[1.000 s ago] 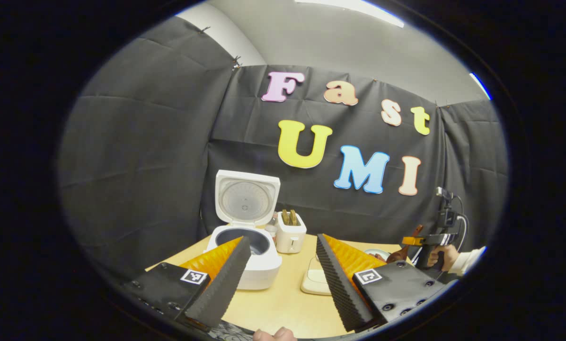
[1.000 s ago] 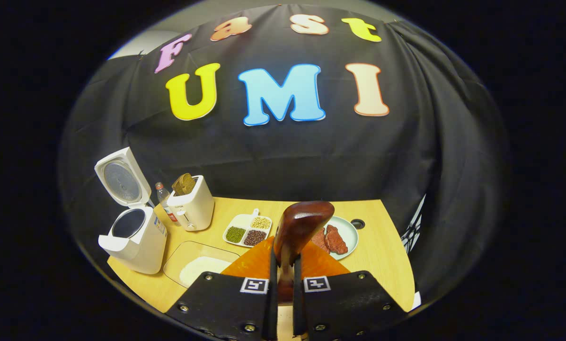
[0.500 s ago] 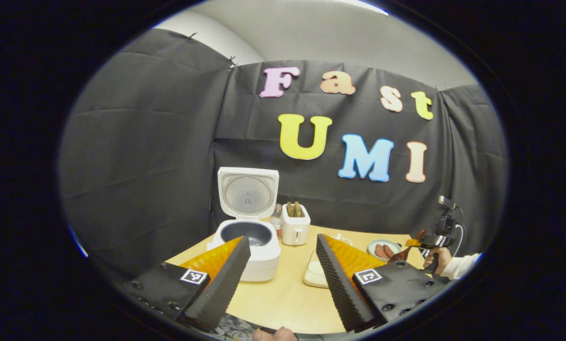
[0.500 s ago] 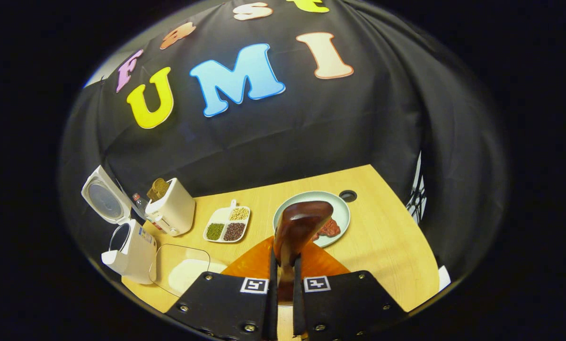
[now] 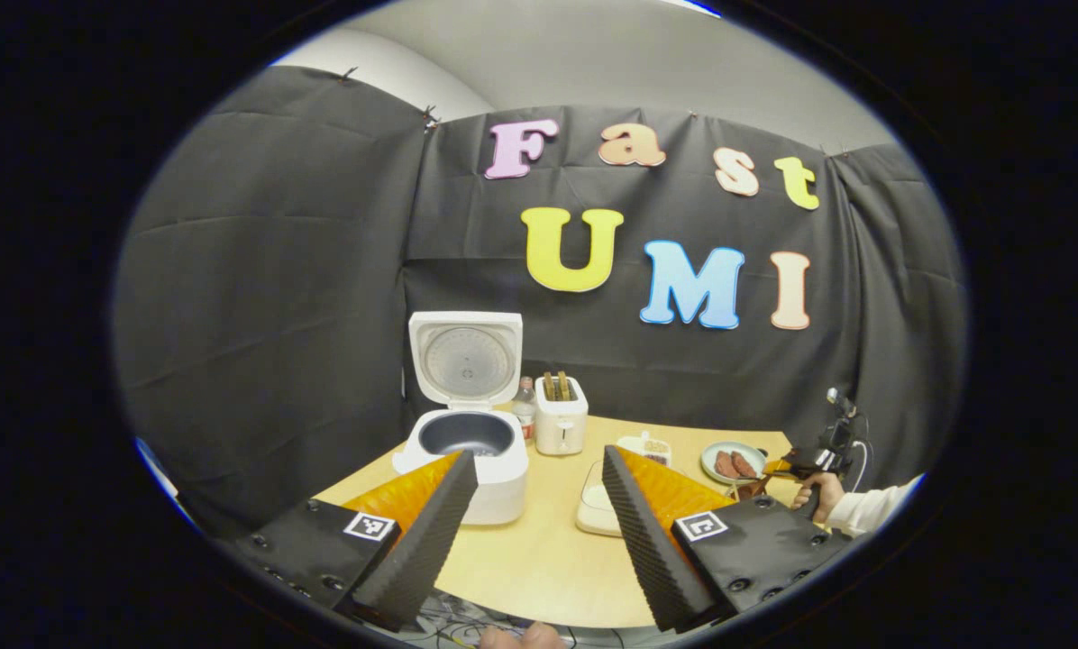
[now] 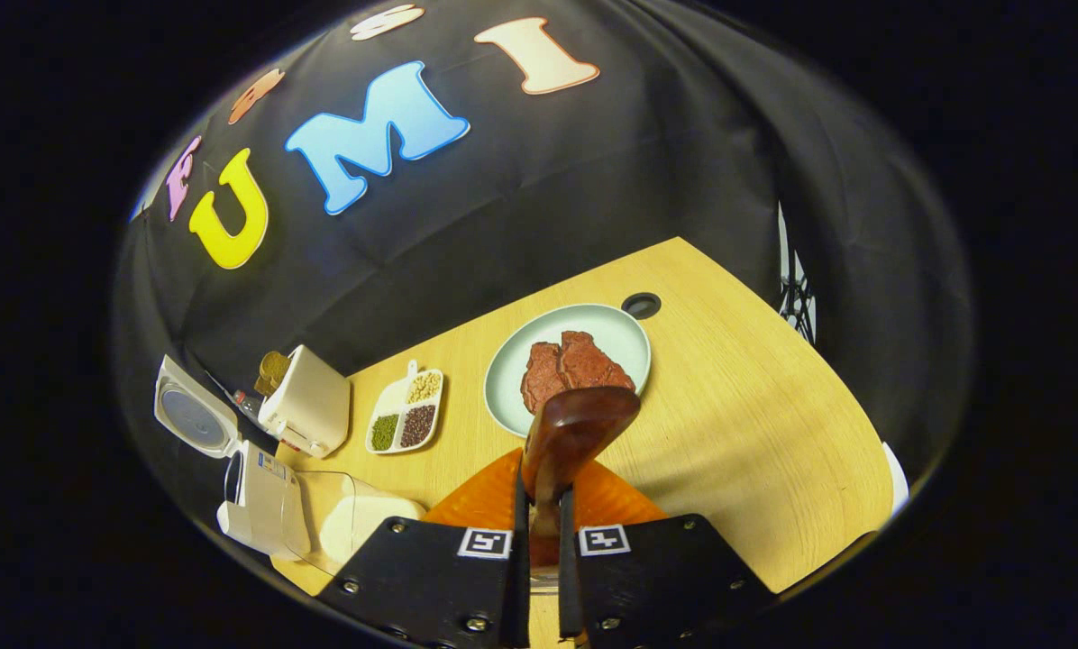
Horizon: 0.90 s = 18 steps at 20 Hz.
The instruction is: Close the left gripper, press the button to open the rice cooker; take a wooden spoon from the chopstick holder with the right hand, scoop a spoonful of rice and pour it into the rice cooker, then put the wooden spoon back into the chopstick holder.
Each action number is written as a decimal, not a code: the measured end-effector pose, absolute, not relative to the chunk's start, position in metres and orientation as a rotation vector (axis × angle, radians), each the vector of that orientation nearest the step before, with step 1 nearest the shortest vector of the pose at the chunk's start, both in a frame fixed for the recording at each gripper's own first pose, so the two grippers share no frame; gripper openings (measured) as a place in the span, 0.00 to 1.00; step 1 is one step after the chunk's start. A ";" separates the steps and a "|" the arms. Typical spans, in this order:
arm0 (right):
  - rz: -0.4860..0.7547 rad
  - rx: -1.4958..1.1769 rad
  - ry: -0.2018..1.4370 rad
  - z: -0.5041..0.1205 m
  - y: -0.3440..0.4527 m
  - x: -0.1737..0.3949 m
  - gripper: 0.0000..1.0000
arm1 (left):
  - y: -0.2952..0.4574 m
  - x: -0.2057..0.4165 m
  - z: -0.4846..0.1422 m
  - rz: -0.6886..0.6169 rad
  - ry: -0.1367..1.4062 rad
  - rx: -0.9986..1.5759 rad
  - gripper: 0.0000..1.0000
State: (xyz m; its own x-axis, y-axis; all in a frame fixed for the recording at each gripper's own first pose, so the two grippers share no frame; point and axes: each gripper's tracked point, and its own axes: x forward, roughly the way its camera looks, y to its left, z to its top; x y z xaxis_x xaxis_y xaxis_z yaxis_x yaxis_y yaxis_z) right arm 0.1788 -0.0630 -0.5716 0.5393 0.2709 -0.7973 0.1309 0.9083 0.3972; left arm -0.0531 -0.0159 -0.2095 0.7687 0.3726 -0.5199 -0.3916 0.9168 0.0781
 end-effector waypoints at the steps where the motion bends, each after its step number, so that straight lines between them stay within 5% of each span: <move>1: 0.089 0.442 1.006 -0.571 -0.062 0.177 0.13 | -0.020 -0.052 -0.210 0.406 0.559 -0.033 0.94; 12: 0.104 0.517 1.052 -0.561 -0.067 0.155 0.21 | -0.033 -0.038 -0.200 0.350 0.537 -0.025 0.94; 18: 0.079 0.497 1.048 -0.541 -0.082 0.137 0.48 | -0.026 -0.035 -0.197 0.338 0.521 -0.033 0.94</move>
State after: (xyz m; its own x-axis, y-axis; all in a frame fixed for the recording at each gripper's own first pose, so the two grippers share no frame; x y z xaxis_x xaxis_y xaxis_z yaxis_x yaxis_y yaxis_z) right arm 0.1366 -0.0823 -0.5410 0.5073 0.2946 -0.8099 0.1702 0.8870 0.4293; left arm -0.0353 -0.0260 -0.1971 0.8133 0.3088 -0.4932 -0.3254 0.9440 0.0545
